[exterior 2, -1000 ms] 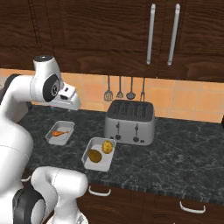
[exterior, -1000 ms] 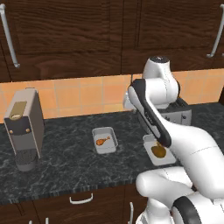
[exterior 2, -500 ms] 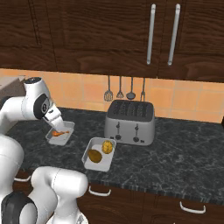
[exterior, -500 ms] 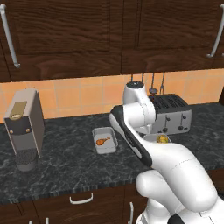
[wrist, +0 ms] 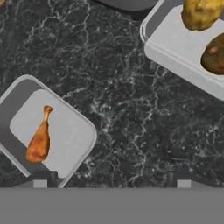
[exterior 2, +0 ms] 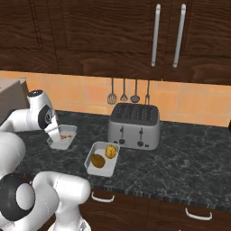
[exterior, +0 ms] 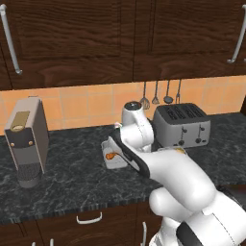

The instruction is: Take the meat container that has the chicken drumstick and place it on the second highest rack of the freezer. Then take the vegetable container that has the avocado and squash and place it on the highest rack of the freezer.

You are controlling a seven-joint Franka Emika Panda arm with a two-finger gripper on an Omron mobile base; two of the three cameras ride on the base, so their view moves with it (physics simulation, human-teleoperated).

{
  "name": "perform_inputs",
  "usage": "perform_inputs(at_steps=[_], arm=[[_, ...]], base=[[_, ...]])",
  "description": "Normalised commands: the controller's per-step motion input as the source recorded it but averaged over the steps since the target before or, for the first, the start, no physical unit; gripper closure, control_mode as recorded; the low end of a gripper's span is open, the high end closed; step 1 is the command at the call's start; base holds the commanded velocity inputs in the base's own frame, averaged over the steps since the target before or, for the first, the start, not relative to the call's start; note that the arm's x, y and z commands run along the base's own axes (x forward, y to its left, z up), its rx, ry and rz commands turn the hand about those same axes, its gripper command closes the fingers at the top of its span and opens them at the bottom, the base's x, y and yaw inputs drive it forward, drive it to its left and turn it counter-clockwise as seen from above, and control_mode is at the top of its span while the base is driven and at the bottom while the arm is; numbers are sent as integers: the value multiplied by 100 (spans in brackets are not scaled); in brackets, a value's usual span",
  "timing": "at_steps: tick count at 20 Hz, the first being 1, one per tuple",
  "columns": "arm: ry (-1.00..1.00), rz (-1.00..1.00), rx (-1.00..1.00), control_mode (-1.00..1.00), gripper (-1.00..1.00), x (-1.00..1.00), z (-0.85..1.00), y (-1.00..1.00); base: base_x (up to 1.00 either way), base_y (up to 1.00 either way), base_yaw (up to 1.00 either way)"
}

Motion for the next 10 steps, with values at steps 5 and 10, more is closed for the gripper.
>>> perform_inputs(at_steps=[5,10], arm=[[0,-29,7,-100,-100,16,-56,18],[0,-36,3,-100,-100,1,-47,50]], base=[[0,0,0],[0,0,0]])
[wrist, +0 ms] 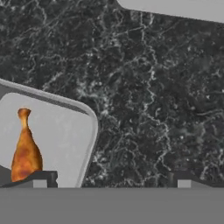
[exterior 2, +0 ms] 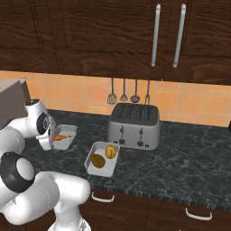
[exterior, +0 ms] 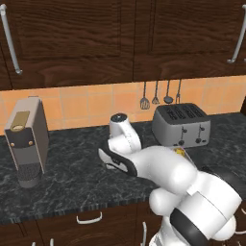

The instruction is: Take the meat container that has the chicken drumstick and place it on the second highest rack of the freezer. Then take the vegetable container that has the avocado and squash and place it on the highest rack of the freezer.

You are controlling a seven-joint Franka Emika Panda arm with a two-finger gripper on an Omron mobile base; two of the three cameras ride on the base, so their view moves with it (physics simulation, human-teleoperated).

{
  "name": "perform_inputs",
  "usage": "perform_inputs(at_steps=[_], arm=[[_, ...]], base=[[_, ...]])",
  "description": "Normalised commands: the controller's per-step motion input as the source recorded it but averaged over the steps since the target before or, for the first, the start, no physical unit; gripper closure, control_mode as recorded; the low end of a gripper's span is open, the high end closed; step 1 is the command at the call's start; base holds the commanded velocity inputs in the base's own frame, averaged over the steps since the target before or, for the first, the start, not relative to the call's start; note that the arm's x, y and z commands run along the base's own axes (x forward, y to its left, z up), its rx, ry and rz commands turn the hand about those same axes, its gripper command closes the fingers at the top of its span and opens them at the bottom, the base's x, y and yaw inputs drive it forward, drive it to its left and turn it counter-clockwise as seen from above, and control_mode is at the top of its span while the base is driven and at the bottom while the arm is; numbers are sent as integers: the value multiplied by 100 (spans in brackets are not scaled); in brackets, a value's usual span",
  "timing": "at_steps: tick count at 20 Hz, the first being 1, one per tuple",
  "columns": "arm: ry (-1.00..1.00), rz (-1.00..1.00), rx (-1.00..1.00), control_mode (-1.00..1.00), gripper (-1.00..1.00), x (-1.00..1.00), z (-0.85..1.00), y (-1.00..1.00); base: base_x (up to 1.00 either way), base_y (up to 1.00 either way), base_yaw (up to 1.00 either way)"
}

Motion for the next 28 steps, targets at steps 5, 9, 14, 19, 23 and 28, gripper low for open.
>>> perform_inputs(at_steps=[5,9,14,19,23,28], arm=[[0,-34,0,-100,-100,18,-36,46],[0,-28,0,-100,-100,23,-7,-6],[3,-8,3,-100,-100,19,1,-30],[0,0,0,-100,-100,18,-18,-21],[0,-1,0,-100,-100,0,-34,-16],[0,-5,0,-100,-100,0,-25,-4]], base=[[0,0,0],[0,0,0],[0,0,0],[0,0,0],[0,0,0],[0,0,0]])
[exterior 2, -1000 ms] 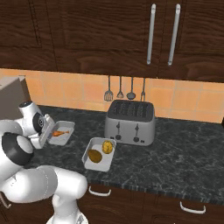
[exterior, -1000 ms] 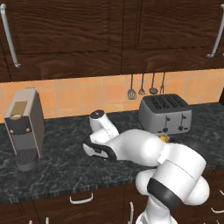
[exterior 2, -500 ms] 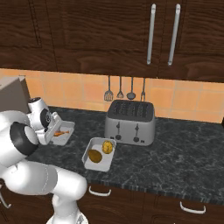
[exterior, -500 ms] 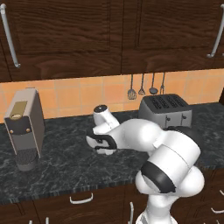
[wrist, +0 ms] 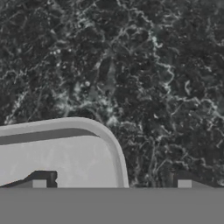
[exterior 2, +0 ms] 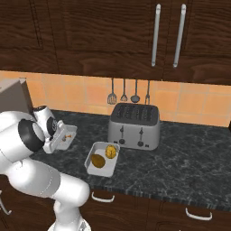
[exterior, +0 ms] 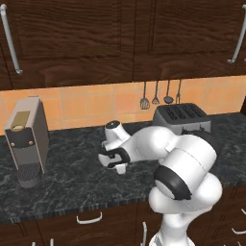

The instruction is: Take the meat container that has the chicken drumstick and place it on the second highest rack of the freezer. Then take the vegetable container that has the avocado and squash and place it on the highest rack of the freezer.

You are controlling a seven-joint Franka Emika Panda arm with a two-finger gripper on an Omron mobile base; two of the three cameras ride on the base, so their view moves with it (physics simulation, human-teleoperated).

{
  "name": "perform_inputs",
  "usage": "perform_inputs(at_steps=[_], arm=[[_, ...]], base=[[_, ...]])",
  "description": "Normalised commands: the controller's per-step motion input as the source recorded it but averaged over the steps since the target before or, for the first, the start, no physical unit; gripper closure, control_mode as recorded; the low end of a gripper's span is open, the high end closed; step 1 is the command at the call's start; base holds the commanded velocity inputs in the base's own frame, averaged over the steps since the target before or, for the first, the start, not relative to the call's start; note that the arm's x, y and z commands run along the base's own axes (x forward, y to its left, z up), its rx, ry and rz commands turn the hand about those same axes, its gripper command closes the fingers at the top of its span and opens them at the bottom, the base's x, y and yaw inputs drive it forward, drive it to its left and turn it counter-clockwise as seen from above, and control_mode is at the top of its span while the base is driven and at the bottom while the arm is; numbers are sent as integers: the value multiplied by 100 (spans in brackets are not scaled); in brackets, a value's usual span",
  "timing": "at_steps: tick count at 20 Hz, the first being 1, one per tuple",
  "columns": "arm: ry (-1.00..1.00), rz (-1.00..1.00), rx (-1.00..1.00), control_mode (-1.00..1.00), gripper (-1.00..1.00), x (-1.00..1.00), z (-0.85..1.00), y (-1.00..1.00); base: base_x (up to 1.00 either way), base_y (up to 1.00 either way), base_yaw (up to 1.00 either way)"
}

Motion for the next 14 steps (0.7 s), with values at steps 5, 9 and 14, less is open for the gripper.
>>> perform_inputs(at_steps=[5,9,14], arm=[[1,-3,0,-100,-100,15,-19,0],[0,-1,0,-100,-100,14,-30,0],[0,0,0,-100,100,3,-26,0]], base=[[0,0,0],[0,0,0],[0,0,0]])
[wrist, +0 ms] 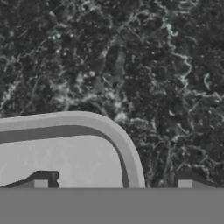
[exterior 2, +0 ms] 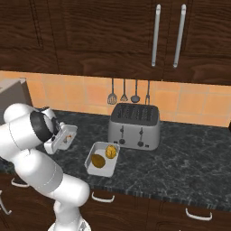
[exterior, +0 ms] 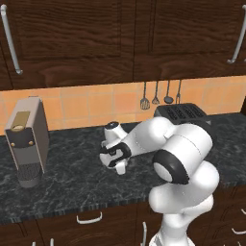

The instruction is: Take the meat container that has the chicken drumstick and place it on the second highest rack of the freezer. Then take the vegetable container that has the avocado and squash and place it on the highest rack of the freezer.

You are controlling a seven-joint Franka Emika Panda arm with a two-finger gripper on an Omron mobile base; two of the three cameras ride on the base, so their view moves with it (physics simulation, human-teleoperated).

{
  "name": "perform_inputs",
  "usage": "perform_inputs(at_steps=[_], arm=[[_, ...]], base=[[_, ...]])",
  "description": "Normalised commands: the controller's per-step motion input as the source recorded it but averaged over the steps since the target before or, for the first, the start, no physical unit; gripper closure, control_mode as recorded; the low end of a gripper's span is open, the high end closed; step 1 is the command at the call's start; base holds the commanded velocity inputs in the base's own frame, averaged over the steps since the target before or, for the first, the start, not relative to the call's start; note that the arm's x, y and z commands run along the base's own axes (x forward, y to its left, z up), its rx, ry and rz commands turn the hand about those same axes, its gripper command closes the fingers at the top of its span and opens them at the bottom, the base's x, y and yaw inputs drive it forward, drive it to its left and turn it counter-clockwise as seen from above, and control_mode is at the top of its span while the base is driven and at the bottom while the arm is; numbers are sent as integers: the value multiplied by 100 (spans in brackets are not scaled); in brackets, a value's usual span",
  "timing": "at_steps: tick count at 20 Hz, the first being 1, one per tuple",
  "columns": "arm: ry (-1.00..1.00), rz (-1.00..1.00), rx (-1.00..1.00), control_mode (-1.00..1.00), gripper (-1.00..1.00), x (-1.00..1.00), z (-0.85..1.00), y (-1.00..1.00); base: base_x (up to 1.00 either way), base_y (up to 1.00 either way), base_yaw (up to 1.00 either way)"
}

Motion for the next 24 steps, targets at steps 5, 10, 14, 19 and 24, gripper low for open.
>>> perform_inputs(at_steps=[5,10,14,19,24], arm=[[0,0,0,-100,100,0,0,0],[1,-1,0,-100,100,-5,25,0],[0,-1,0,-100,100,-15,53,-10],[1,0,0,-100,100,-66,65,-45],[-1,0,5,-100,100,-70,61,-82]], base=[[0,0,0],[0,0,0],[0,0,0],[0,0,0],[0,0,0]])
